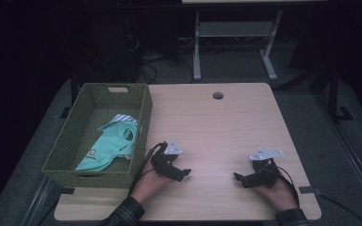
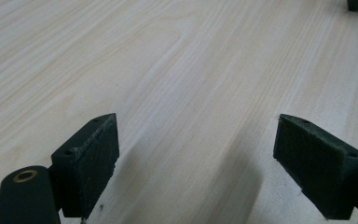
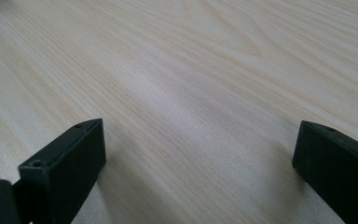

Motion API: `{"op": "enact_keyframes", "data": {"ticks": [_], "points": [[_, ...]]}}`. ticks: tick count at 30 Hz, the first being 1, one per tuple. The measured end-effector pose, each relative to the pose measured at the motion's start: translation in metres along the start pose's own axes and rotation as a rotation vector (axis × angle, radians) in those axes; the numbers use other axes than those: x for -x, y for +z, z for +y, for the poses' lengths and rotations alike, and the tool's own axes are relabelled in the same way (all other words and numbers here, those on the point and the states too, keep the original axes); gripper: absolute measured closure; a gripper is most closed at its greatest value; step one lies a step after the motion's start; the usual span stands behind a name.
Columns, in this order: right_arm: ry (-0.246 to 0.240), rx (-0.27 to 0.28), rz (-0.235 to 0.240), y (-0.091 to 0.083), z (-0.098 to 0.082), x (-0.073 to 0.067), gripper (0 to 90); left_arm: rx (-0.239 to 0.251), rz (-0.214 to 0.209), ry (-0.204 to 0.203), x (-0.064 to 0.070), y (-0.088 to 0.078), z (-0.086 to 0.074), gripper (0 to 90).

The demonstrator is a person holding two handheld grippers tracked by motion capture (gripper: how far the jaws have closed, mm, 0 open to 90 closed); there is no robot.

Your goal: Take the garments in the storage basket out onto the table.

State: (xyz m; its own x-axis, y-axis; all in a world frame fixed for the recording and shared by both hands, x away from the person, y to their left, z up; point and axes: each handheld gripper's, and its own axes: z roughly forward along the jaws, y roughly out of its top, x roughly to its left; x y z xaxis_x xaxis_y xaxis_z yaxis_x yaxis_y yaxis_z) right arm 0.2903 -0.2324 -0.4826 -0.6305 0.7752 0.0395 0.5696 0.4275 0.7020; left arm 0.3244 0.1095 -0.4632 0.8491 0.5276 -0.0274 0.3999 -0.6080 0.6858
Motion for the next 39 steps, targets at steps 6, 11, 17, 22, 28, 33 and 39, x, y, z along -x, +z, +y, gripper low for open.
{"op": "enact_keyframes", "data": {"ticks": [6,11,17,22,28,33,39], "points": [[0.002,0.001,-0.001,0.001,0.001,0.0,2.2,0.004,-0.001,-0.004,0.0,-0.003,0.0,13.7],[0.001,0.0,0.0,0.001,0.001,0.0,2.3,0.01,-0.003,0.004,0.001,-0.007,0.002,13.6],[0.002,0.002,-0.001,0.001,0.001,0.0,2.3,0.027,-0.006,-0.007,-0.002,-0.012,0.007,13.7],[0.004,0.004,-0.002,0.001,0.0,0.0,2.3,0.025,0.002,-0.001,-0.002,-0.012,0.008,13.6],[0.003,0.004,-0.002,0.001,0.0,0.0,2.3,0.028,0.005,0.006,-0.003,-0.015,0.01,13.6],[0.004,0.004,-0.002,0.001,0.0,0.0,2.3,0.033,-0.001,-0.006,-0.003,-0.015,0.011,13.6],[0.004,0.003,-0.002,0.001,0.0,0.0,2.3,0.03,0.0,0.001,-0.003,-0.018,0.014,13.6]]}}
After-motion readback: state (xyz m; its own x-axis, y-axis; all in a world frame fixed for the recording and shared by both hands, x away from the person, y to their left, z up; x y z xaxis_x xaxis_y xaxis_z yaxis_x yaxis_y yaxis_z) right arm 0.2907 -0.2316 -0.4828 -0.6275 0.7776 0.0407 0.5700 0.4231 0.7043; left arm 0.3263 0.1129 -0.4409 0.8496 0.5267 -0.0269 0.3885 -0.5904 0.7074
